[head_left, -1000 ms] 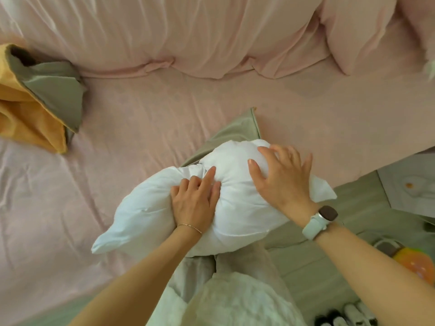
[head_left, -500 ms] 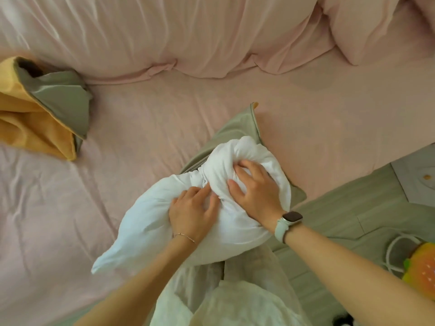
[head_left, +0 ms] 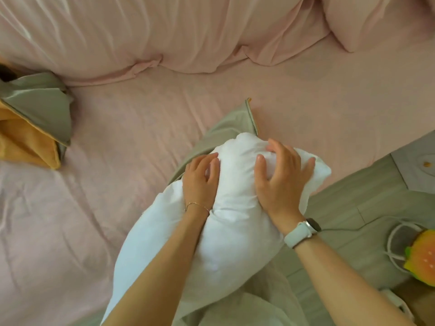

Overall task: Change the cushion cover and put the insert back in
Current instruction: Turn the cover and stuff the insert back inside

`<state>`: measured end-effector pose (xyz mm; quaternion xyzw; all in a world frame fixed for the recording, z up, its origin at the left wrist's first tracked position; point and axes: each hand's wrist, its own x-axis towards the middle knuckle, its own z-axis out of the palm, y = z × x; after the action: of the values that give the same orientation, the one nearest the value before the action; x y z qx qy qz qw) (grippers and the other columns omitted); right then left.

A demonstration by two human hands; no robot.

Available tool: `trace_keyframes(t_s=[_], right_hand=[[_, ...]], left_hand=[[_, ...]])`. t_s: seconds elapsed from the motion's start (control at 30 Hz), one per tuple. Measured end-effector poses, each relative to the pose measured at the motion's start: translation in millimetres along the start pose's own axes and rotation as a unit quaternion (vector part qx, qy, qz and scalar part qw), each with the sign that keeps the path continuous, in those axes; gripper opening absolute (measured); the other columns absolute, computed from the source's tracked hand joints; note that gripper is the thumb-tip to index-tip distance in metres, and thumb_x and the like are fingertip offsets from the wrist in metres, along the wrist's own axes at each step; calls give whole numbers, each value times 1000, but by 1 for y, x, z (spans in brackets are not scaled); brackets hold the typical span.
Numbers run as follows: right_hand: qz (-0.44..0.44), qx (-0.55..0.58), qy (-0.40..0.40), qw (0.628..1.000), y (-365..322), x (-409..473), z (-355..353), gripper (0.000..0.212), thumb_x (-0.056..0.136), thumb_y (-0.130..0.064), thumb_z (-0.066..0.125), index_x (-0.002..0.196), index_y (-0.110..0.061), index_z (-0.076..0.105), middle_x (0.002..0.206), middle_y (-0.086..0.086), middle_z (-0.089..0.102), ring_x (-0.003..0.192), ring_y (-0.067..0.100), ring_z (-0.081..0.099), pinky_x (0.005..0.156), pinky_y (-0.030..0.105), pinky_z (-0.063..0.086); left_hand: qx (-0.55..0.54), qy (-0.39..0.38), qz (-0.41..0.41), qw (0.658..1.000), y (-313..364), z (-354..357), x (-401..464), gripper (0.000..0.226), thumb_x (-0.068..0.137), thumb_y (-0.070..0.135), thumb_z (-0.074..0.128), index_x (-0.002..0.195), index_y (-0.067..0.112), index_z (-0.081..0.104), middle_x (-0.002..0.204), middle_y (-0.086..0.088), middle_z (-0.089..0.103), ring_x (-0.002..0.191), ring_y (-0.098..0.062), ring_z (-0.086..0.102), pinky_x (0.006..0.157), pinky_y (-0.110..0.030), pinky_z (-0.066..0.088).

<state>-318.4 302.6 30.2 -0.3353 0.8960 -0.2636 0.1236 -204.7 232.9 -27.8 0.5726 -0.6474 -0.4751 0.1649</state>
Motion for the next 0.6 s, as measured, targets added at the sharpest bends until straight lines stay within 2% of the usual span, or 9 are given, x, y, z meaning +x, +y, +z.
trace_keyframes(t_s=[0.07, 0.13, 0.23, 0.3, 0.37, 0.4, 0.47, 0.53, 0.6], right_hand=[[33, -89, -34, 995, 7, -10, -9, 58, 87, -50, 32, 134, -18, 42, 134, 7, 47, 132, 33, 31, 104, 65, 10], [97, -111, -70, 987, 12, -20, -18, 66, 87, -56, 31, 143, -22, 27, 145, 12, 31, 138, 36, 18, 105, 61, 13], [144, 23, -42, 988, 2, -20, -22, 73, 87, -52, 43, 144, -10, 25, 145, 17, 32, 135, 32, 27, 109, 45, 25], [86, 78, -16, 993, -19, -19, -9, 71, 85, -48, 44, 139, -3, 33, 143, 20, 35, 133, 29, 30, 110, 36, 24], [-13, 61, -40, 997, -37, -24, 11, 65, 86, -42, 42, 137, -3, 40, 141, 23, 37, 130, 27, 31, 106, 31, 21], [-63, 31, -57, 996, -38, -27, 21, 60, 86, -38, 41, 135, -4, 43, 139, 22, 41, 126, 28, 36, 103, 34, 26], [-134, -36, -85, 987, -28, -32, 37, 51, 88, -34, 40, 131, -9, 51, 130, 18, 52, 114, 30, 50, 92, 41, 41], [-168, -74, -94, 978, -8, -36, 45, 45, 88, -31, 40, 125, -15, 58, 121, 11, 59, 104, 27, 56, 79, 40, 50], [-195, -99, -89, 972, 8, -39, 49, 39, 87, -29, 42, 118, -18, 63, 115, 6, 62, 100, 22, 55, 74, 38, 49]], left_hand=[[78, 67, 66, 992, -3, 9, -6, 40, 85, 41, 41, 100, 19, 71, 99, 4, 67, 98, -11, 51, 88, -22, 32], [145, 102, 115, 977, -3, 18, -7, 33, 85, 37, 44, 94, 19, 71, 92, 1, 68, 91, -12, 47, 83, -23, 31], [190, 123, 133, 965, -10, 32, -15, 23, 85, 32, 46, 96, 21, 62, 91, -2, 66, 90, -14, 45, 81, -30, 33], [196, 112, 123, 966, -15, 35, -23, 23, 82, 32, 43, 101, 22, 50, 97, -6, 65, 95, -16, 46, 84, -31, 33], [229, 45, 61, 970, -18, 27, -30, 34, 80, 35, 35, 107, 18, 48, 106, -8, 61, 103, -21, 50, 89, -33, 35], [225, -2, 18, 974, -19, 19, -31, 37, 83, 34, 33, 107, 14, 52, 108, -9, 59, 105, -25, 51, 90, -33, 34], [125, -36, -58, 990, -21, -2, -25, 24, 91, 26, 36, 92, 16, 57, 100, -9, 60, 96, -24, 53, 80, -26, 33], [-30, -53, -124, 990, -18, -27, -14, 19, 94, 20, 45, 82, 23, 60, 90, -2, 65, 84, -16, 56, 74, -24, 40], [-68, -75, -102, 990, -14, -48, 3, 18, 94, 14, 48, 90, 18, 65, 89, 5, 66, 82, -8, 59, 75, -16, 44]])
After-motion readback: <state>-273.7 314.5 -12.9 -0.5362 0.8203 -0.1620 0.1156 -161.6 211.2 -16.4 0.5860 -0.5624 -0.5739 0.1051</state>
